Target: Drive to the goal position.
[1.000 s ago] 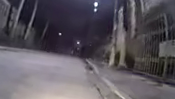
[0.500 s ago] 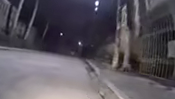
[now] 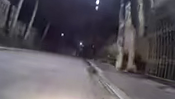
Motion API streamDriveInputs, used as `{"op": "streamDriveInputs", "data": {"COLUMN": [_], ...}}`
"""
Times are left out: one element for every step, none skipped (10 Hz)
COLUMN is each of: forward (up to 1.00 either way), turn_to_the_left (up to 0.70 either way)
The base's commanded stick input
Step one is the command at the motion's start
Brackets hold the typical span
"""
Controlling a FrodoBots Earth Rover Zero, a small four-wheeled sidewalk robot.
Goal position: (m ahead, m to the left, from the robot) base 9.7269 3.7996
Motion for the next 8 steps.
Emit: {"op": "streamDriveInputs", "data": {"forward": [0.70,0.70,0.70,0.70,0.70,0.70,0.70,0.70], "turn_to_the_left": [0.00,0.00,0.00,0.00,0.00,0.00,0.00,0.00]}}
